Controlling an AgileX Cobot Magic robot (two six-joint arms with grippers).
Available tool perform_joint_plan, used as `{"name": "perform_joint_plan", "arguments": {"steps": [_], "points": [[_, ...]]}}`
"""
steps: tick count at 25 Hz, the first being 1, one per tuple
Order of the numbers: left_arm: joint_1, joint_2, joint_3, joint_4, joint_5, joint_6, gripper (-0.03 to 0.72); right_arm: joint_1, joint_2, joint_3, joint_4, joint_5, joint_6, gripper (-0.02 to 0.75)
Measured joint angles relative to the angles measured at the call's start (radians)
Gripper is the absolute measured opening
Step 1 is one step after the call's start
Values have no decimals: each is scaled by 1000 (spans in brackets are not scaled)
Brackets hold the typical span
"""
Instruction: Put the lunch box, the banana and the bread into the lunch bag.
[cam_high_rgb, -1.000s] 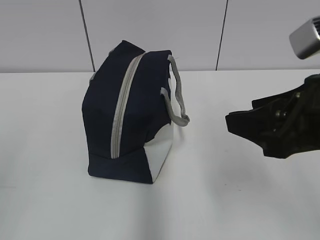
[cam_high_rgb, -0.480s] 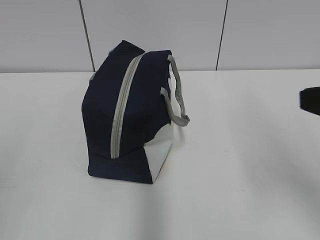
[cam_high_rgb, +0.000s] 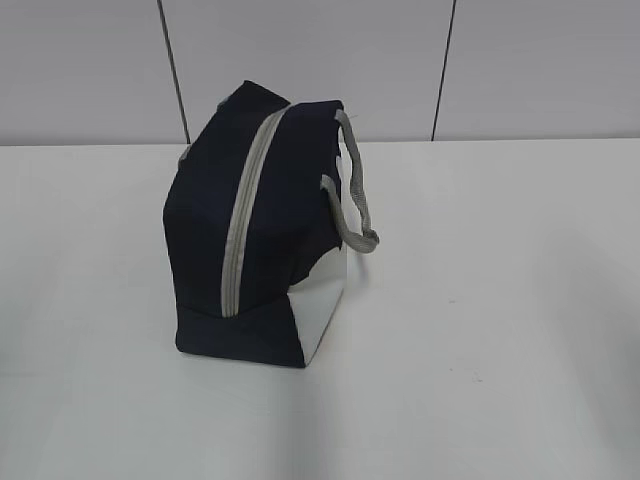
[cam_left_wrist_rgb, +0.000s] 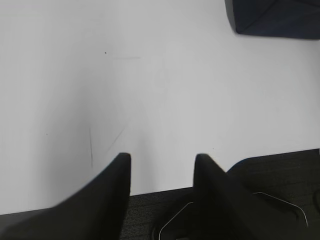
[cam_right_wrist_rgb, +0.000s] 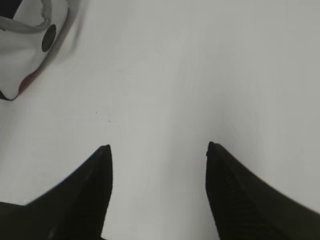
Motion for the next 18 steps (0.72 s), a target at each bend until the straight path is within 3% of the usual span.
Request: {"name": "perform_joint_plan", "arguments": {"steps": [8, 18], "points": [[0, 0, 0, 0, 0, 0, 308, -4, -240, 87, -34, 189, 51, 438], [0, 0, 0, 0, 0, 0, 308, -4, -291, 105, -109, 210, 80, 438]]}}
